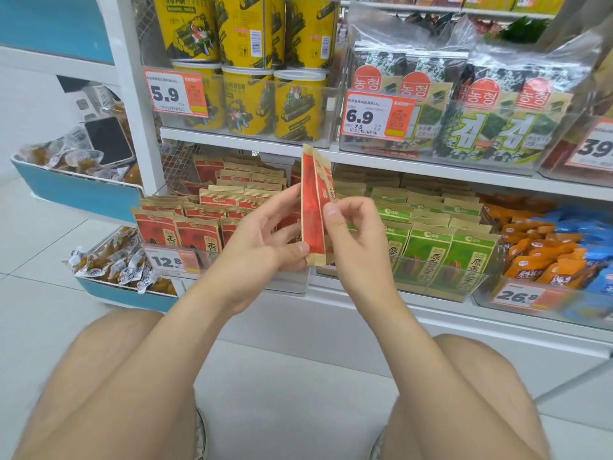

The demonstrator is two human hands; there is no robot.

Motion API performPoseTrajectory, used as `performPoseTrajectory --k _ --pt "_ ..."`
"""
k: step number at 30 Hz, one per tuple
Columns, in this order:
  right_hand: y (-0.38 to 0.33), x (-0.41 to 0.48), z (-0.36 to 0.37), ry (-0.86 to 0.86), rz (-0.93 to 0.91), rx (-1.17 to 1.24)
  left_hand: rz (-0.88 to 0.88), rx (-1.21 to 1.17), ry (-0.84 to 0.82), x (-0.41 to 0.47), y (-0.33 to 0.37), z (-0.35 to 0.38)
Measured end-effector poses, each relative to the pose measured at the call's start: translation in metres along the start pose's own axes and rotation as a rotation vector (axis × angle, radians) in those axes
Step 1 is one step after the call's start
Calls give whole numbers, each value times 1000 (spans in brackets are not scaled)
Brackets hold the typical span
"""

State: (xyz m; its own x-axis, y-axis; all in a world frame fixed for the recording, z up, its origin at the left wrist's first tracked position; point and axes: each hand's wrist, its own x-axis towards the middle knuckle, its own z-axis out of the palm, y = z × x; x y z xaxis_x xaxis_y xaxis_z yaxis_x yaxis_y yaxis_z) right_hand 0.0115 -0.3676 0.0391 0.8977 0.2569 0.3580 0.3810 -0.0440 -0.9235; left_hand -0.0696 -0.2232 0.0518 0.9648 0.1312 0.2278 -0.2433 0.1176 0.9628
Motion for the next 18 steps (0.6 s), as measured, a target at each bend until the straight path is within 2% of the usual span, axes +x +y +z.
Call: performPoseTrajectory --k 3,6,9,12,14,18 --pt "-1 -3 -3 -83 -8 -13 -40 -50 -35 0 2 4" --pt "-1 -7 -3 -149 -115 -171 -87 -107 -42 -2 5 9" --pt "-2 -11 -1 -177 -179 -282 -77 -41 7 -5 5 10" --pt "-3 -14 1 -166 -187 -310 -56 62 127 -4 1 10" --pt "-4 -13 1 -169 -168 -265 -76 54 212 -2 -2 11" --pt "-8 -4 -3 -74 -16 44 -102 113 268 1 -5 5"
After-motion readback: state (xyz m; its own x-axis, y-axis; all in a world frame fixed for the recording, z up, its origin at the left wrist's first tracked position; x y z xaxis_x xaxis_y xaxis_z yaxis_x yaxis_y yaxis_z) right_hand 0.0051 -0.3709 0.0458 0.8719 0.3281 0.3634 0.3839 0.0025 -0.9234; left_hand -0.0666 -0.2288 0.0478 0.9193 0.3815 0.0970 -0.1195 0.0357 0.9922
